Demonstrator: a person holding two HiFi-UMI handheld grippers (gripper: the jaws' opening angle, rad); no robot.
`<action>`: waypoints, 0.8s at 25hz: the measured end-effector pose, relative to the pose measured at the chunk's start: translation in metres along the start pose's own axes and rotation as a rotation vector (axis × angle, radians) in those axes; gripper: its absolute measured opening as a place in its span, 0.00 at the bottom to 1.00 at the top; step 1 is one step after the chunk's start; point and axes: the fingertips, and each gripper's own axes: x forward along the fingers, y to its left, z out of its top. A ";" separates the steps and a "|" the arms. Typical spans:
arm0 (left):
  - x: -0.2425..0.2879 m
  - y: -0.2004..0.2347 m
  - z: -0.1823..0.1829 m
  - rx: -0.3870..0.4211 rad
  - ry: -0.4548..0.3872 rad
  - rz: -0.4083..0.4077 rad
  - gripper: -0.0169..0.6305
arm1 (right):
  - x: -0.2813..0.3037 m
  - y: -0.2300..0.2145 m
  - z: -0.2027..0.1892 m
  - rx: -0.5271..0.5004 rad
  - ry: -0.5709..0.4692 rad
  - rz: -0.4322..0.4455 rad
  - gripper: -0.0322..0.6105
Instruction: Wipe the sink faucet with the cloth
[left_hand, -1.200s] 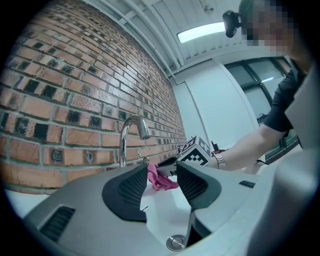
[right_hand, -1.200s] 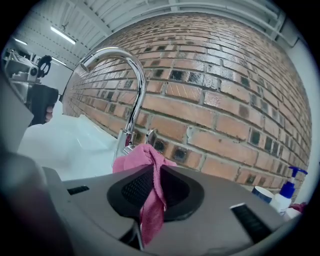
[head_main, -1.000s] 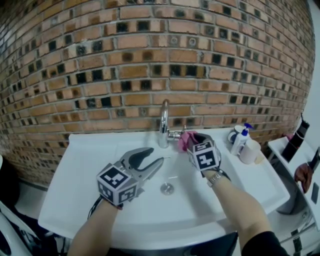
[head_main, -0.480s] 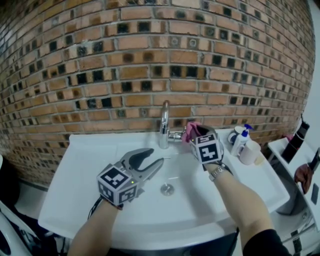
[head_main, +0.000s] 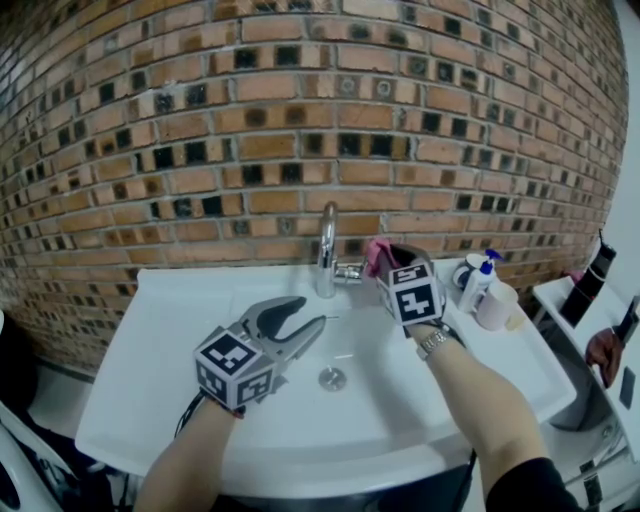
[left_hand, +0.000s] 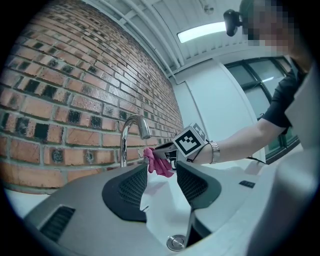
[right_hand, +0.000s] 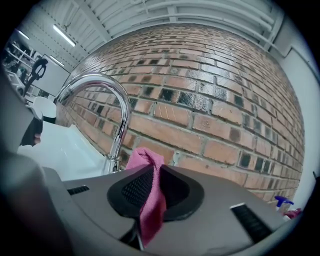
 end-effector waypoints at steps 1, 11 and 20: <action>0.000 0.000 0.000 -0.001 -0.001 -0.001 0.32 | -0.001 0.000 0.000 0.001 -0.001 -0.001 0.12; 0.000 0.001 0.000 0.004 -0.007 -0.002 0.32 | -0.015 -0.002 0.013 0.014 -0.040 0.003 0.12; -0.001 0.007 -0.002 0.006 -0.001 0.019 0.32 | -0.042 0.012 0.027 0.006 -0.101 0.043 0.12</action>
